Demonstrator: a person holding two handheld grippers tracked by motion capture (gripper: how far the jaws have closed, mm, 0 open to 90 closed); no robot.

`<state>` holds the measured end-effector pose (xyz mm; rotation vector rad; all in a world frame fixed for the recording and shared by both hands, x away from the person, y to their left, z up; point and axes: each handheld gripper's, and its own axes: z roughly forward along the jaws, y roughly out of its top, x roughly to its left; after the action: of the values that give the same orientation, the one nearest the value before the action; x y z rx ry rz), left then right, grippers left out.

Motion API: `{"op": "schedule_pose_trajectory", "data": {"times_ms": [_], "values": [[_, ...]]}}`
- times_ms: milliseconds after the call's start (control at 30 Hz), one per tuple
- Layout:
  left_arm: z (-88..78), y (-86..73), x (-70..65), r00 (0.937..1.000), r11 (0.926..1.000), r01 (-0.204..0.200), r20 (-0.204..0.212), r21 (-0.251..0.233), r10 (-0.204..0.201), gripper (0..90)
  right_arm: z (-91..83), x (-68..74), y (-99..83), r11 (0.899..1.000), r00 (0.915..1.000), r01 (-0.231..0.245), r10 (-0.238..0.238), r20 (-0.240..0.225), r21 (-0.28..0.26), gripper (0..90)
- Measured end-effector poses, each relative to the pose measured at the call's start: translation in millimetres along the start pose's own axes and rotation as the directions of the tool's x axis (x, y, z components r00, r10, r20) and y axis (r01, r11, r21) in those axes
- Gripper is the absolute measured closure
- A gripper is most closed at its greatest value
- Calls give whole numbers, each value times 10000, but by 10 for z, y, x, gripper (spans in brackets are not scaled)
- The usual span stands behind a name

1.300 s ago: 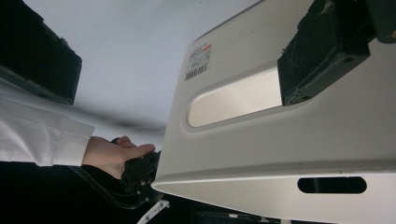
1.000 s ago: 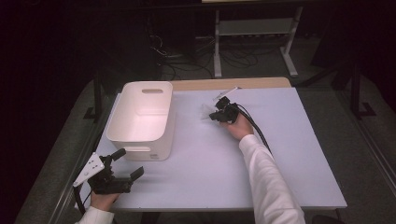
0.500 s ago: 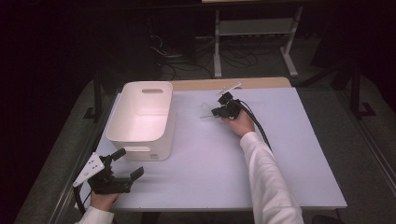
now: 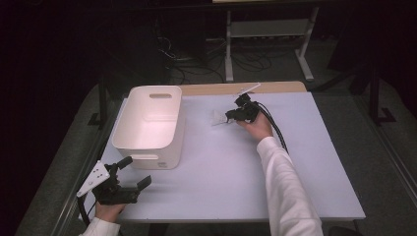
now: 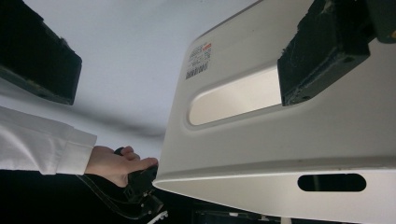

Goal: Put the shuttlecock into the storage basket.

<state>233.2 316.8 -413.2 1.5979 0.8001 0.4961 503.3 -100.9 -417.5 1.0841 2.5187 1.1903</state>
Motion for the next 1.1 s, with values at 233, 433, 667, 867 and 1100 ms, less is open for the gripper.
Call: {"op": "schedule_pose_trajectory", "data": {"times_ms": [233,433,667,867,1100], "values": [[2,1,-2,10000,10000,-6,39,14,6,0,-62,-31,10,9999,9999,137,-137,-57,88,522],[6,0,-8,10000,10000,40,57,-2,-40,0,-102,-44,37,9974,9988,479,-472,-153,542,281],[0,1,2,10000,9999,-44,23,162,43,0,-81,-64,58,9918,9948,871,-816,-618,936,76],[1,0,2,10000,9999,-6,28,111,6,0,-69,-46,111,9687,9772,2113,-2068,-470,1301,22],[1,1,2,10000,9999,-14,34,111,13,0,-31,-88,150,9309,9447,3259,-3142,-936,1651,46]]}}
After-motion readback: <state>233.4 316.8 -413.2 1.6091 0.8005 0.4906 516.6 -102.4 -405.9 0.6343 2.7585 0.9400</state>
